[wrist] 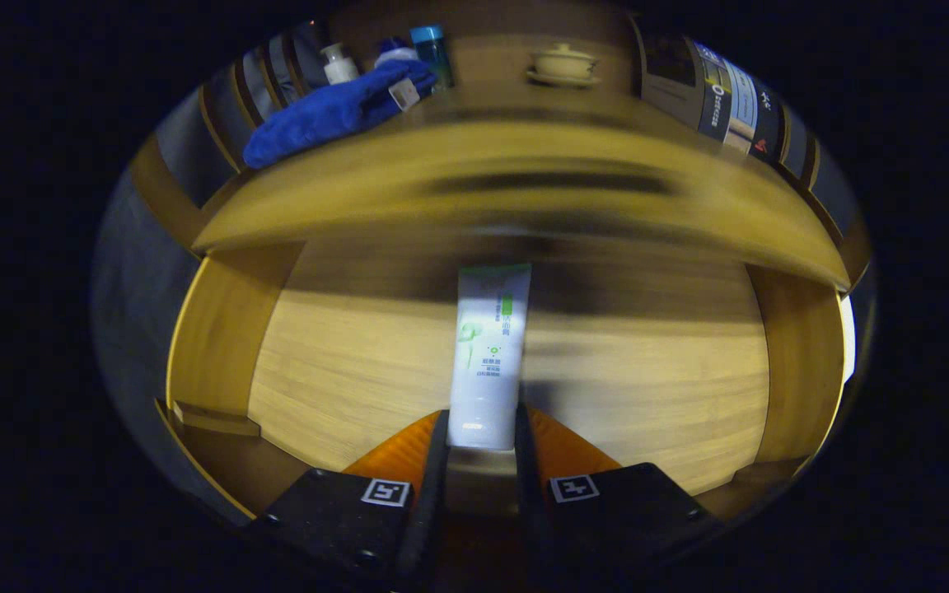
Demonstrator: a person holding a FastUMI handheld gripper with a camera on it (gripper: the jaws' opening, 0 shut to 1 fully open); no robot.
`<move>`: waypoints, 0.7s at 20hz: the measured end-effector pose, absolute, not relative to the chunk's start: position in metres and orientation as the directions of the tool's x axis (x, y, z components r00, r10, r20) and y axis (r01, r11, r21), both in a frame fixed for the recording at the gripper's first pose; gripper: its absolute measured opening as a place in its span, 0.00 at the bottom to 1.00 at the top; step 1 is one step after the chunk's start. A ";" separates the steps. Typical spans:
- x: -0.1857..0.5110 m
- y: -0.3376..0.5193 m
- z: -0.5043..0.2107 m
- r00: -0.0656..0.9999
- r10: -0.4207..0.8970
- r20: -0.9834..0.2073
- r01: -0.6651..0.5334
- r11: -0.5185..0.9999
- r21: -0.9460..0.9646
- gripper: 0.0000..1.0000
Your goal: Pull open the drawer, take out the items inside it, and place them on the countertop above the cabinet.
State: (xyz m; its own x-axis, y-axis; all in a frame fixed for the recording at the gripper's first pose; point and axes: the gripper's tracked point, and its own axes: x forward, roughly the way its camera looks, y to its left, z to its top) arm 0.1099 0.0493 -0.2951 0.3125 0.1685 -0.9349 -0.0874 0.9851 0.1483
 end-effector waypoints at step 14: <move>0.149 0.110 -0.182 0.448 0.486 -0.750 -0.383 0.863 0.330 0.47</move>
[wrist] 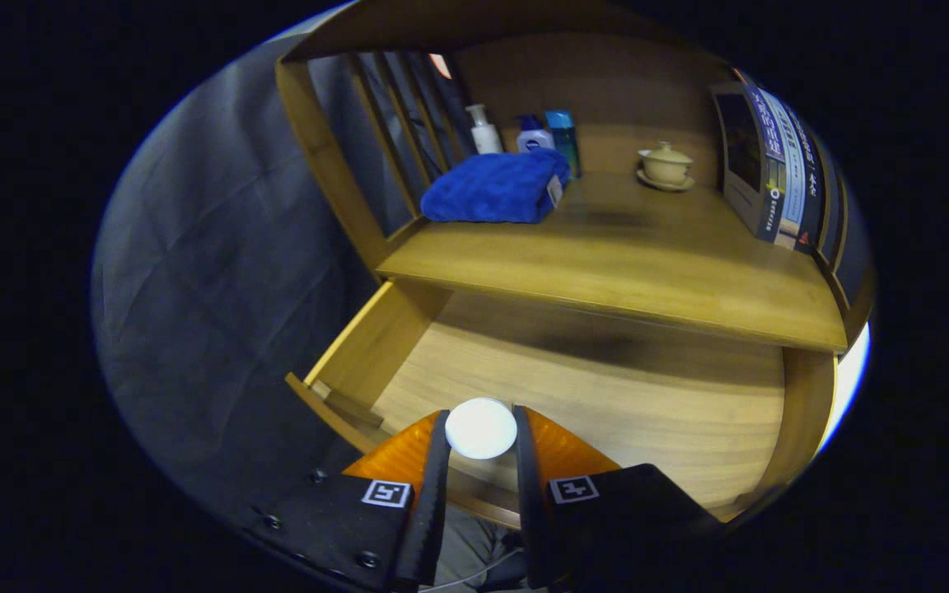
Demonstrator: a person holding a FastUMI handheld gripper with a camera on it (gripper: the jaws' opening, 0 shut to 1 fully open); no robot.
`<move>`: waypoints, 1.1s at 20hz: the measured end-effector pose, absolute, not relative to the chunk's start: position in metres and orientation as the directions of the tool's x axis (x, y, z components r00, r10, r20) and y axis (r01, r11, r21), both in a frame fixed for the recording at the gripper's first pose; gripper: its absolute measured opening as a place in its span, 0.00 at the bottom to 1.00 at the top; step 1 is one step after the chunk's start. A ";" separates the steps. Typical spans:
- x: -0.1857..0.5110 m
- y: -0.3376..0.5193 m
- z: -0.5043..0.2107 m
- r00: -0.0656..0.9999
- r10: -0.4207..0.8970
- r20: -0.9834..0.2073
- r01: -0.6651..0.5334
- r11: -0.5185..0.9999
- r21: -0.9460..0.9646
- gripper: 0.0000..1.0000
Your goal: Pull open the drawer, take out the items inside it, and place them on the countertop above the cabinet.
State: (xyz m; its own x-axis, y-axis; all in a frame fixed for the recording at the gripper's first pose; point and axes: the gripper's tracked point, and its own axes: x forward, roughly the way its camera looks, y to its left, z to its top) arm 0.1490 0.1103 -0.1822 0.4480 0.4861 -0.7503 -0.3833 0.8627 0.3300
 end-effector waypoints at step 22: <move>0.296 0.028 -0.068 0.926 0.263 -0.271 -0.221 0.959 0.175 0.47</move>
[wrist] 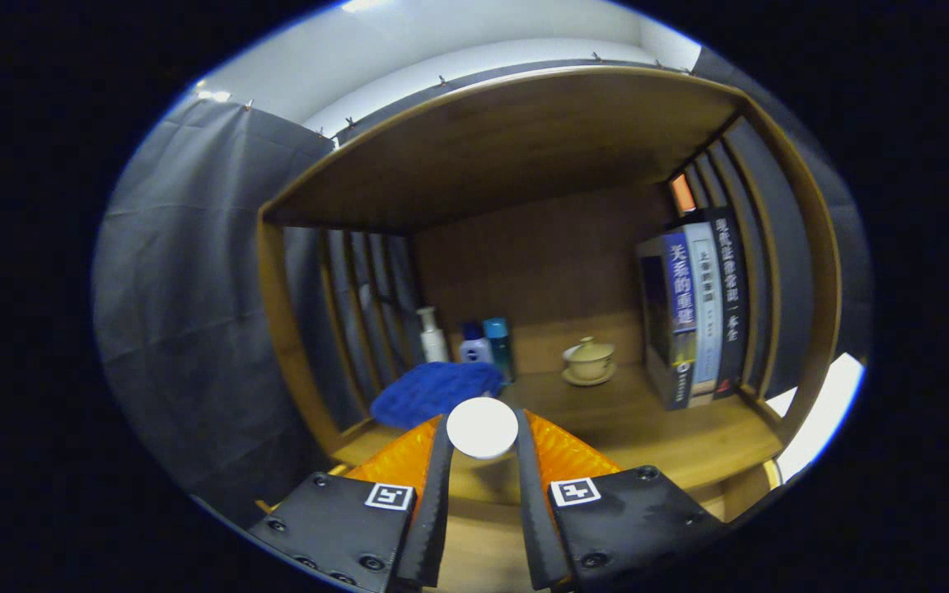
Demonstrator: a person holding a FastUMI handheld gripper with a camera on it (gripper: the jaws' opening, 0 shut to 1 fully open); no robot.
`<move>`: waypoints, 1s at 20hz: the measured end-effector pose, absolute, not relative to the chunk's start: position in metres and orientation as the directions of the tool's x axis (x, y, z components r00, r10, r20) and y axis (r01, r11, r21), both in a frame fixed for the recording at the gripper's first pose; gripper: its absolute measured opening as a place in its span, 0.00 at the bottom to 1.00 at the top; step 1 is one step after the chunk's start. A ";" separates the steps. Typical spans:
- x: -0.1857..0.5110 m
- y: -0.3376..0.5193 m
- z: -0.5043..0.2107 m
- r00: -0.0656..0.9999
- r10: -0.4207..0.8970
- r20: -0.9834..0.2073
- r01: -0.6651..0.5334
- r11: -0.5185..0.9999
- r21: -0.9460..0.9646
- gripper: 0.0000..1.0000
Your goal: Pull open the drawer, take out the items inside it, and place them on the countertop above the cabinet.
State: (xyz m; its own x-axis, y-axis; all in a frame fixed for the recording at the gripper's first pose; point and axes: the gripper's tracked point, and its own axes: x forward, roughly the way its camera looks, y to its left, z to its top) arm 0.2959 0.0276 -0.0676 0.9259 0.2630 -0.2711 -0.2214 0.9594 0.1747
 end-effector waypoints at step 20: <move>0.302 0.022 -0.163 0.841 0.105 -0.530 -0.042 0.991 0.130 0.47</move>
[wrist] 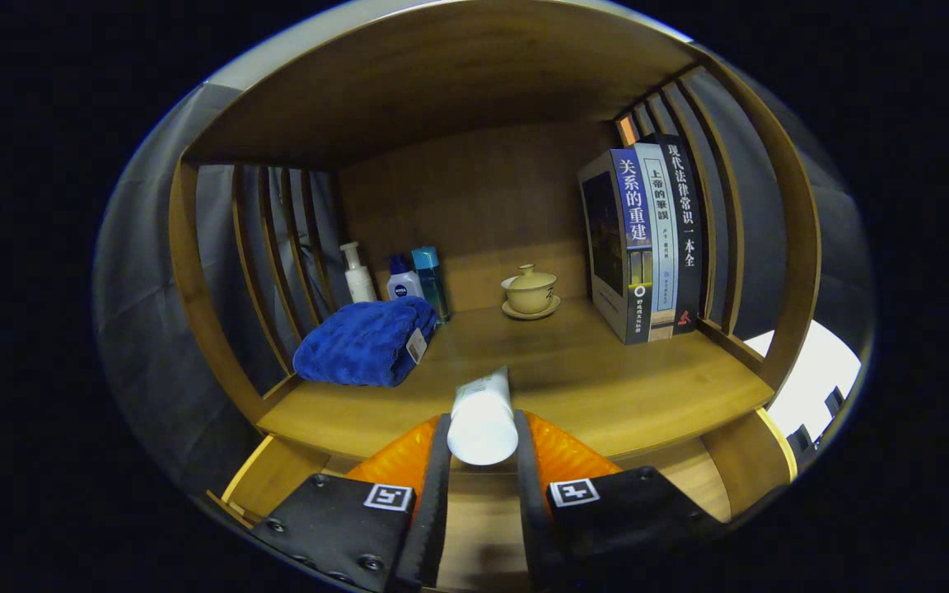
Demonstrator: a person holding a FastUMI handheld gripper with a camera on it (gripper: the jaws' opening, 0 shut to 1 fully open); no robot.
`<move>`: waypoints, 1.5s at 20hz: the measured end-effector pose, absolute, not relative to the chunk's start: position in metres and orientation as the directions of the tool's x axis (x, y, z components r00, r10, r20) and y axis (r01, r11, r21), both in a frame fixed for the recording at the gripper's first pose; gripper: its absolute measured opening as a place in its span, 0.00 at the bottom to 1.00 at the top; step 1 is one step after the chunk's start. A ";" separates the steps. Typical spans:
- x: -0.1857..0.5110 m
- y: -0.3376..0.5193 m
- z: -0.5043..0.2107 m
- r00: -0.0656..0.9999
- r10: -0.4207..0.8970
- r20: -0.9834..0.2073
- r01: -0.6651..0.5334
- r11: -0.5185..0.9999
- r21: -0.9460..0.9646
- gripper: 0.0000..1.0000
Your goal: Pull open the drawer, take out the items inside it, and place them on the countertop above the cabinet.
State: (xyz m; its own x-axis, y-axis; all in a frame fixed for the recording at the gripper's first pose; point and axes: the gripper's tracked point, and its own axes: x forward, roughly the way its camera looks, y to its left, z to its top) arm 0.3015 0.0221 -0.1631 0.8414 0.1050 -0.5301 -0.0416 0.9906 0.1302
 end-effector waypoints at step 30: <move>0.188 0.053 -0.040 0.956 0.179 -0.230 -0.166 0.983 0.078 0.99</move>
State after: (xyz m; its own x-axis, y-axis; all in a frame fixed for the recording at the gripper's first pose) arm 0.1879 0.0526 -0.0403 0.9565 0.1795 -0.2300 -0.1657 0.9831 0.0779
